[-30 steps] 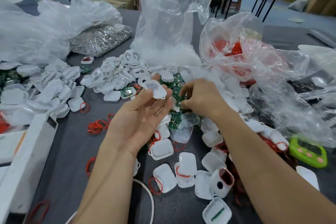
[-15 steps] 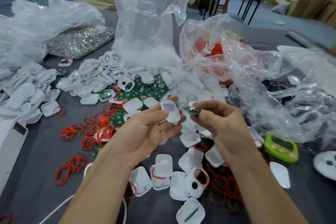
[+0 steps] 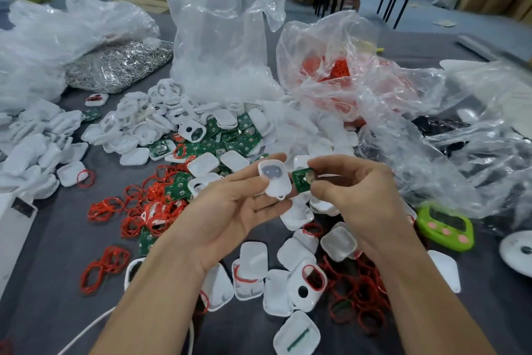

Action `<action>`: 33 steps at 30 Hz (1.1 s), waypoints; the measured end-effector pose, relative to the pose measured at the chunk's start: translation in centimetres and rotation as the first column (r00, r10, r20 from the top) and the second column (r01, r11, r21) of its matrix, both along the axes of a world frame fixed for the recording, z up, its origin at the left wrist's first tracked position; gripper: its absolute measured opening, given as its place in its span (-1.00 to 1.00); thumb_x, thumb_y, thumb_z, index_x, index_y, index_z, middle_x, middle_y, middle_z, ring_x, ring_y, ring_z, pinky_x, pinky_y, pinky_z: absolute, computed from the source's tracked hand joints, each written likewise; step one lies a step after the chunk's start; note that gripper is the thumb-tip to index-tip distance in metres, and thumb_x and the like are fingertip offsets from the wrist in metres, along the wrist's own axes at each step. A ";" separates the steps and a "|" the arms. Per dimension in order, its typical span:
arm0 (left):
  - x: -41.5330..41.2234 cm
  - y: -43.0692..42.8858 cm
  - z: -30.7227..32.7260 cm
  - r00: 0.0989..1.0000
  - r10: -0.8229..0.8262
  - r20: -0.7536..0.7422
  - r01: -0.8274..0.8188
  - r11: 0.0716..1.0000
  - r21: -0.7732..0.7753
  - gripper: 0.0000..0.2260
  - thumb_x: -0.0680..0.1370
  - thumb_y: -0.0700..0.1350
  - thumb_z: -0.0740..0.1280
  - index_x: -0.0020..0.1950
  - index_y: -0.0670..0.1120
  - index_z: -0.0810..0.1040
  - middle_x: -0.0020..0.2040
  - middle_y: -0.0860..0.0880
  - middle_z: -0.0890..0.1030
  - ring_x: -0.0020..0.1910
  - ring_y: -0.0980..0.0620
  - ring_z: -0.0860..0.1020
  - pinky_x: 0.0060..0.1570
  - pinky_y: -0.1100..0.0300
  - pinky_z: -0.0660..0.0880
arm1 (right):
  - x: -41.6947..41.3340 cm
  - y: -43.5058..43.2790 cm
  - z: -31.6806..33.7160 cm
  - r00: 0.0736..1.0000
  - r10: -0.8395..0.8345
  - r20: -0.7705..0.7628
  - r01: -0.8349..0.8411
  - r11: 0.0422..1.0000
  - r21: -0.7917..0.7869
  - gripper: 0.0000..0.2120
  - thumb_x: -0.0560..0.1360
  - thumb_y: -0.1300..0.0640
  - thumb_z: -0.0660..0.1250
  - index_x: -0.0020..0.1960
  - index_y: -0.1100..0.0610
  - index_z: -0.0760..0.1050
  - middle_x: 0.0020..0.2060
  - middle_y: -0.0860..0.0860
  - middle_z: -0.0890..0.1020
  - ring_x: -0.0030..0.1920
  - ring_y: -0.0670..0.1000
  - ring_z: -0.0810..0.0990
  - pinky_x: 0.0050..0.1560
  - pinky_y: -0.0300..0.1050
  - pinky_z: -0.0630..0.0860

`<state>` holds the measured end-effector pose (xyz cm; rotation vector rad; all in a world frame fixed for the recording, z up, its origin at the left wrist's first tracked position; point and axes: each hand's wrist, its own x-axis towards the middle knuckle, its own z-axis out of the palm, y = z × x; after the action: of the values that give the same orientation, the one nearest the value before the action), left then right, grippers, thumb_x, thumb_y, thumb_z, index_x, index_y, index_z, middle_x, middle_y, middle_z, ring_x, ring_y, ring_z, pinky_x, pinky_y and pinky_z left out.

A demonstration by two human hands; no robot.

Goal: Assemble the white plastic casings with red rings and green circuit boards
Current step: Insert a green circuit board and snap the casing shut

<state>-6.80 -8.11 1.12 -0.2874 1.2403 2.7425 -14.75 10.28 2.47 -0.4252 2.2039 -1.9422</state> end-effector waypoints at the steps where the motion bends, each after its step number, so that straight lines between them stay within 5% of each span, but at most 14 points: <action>1: 0.0 0.0 0.0 1.000 0.006 0.001 -0.006 1.000 -0.001 -0.58 0.53 -0.23 0.29 0.40 -0.14 0.56 0.29 -0.21 0.64 0.22 -0.16 0.65 0.07 0.05 0.65 | 0.1 0.0 0.0 1.000 0.002 -0.017 -0.001 1.000 0.028 -0.66 0.40 0.42 0.51 -0.07 -0.02 0.76 -0.19 -0.05 0.77 -0.14 -0.03 0.76 -0.16 -0.27 0.62; 5: 0.2 -0.1 0.1 1.000 0.009 -0.022 -0.009 1.000 0.003 -0.59 0.52 -0.27 0.32 0.37 -0.13 0.61 0.30 -0.20 0.64 0.16 -0.12 0.68 0.12 0.03 0.63 | 0.3 -0.1 0.1 0.999 0.019 -0.050 -0.013 0.994 0.112 -0.73 0.38 0.34 0.56 -0.10 -0.03 0.75 -0.24 -0.04 0.76 -0.19 -0.03 0.75 -0.11 -0.19 0.68; 9: 0.1 -0.3 0.0 0.998 0.006 -0.063 -0.005 1.000 0.014 -0.60 0.51 -0.35 0.36 0.33 -0.11 0.64 0.24 -0.19 0.67 0.16 -0.11 0.67 0.18 0.00 0.61 | 0.1 0.1 0.4 0.998 0.059 -0.020 -0.056 0.992 0.117 -0.82 0.32 0.31 0.63 -0.26 0.10 0.68 -0.40 0.00 0.68 -0.40 -0.07 0.60 -0.34 -0.27 0.54; 14: 0.0 -0.2 -0.2 0.997 0.020 -0.074 -0.020 1.000 0.003 -0.60 0.47 -0.34 0.39 0.28 -0.09 0.67 0.22 -0.17 0.68 0.19 -0.12 0.67 0.11 0.05 0.63 | -0.1 0.5 1.1 0.965 0.138 0.224 -0.107 0.984 -0.145 -0.82 0.22 0.21 0.60 -0.30 0.12 0.61 -0.41 0.04 0.52 -0.45 -0.05 0.39 -0.40 -0.24 0.37; 19: 0.1 -0.3 0.0 0.996 -0.018 -0.086 0.025 0.997 0.077 -0.60 0.44 -0.26 0.42 0.29 -0.13 0.67 0.23 -0.21 0.67 0.19 -0.17 0.67 0.04 0.07 0.65 | -0.5 0.8 0.9 0.939 0.083 0.335 -0.013 0.979 -0.205 -0.76 0.47 0.43 0.42 -0.22 0.13 0.52 -0.37 0.10 0.50 -0.39 0.02 0.43 -0.21 -0.04 0.34; 23: 0.2 -0.5 0.0 0.995 -0.034 -0.092 0.046 0.991 0.125 -0.66 0.46 -0.22 0.40 0.22 -0.17 0.69 0.06 -0.16 0.71 0.03 -0.10 0.72 -0.05 0.10 0.66 | -0.5 0.7 0.9 0.946 0.093 0.309 -0.056 0.990 -0.127 -0.59 0.52 0.46 0.32 0.15 0.03 0.67 -0.32 0.11 0.46 -0.40 -0.01 0.39 -0.31 -0.14 0.36; 28: 0.4 -0.4 0.1 0.995 -0.078 -0.068 0.083 0.993 0.081 -0.65 0.51 -0.20 0.37 0.29 -0.18 0.65 0.15 -0.19 0.68 0.13 -0.12 0.68 -0.04 0.05 0.67 | -0.3 0.2 0.7 0.961 0.078 0.266 -0.073 0.997 -0.028 -0.63 0.52 0.47 0.29 -0.10 0.09 0.75 -0.31 0.14 0.45 -0.40 -0.01 0.28 -0.42 -0.24 0.26; 33: 0.2 -0.3 0.0 0.996 -0.083 0.028 0.082 0.996 0.036 -0.65 0.62 -0.06 0.28 0.32 -0.20 0.62 0.28 -0.27 0.63 0.22 -0.17 0.65 0.00 -0.05 0.66 | -0.3 0.3 0.5 0.985 0.034 0.172 -0.030 0.999 -0.030 -0.72 0.47 0.49 0.36 -0.18 0.14 0.67 -0.35 0.03 0.65 -0.37 -0.06 0.55 -0.35 -0.31 0.50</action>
<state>-6.56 -8.38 1.12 -0.2657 1.1689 2.6767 -15.00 10.61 2.99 -0.2827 2.0529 -1.9168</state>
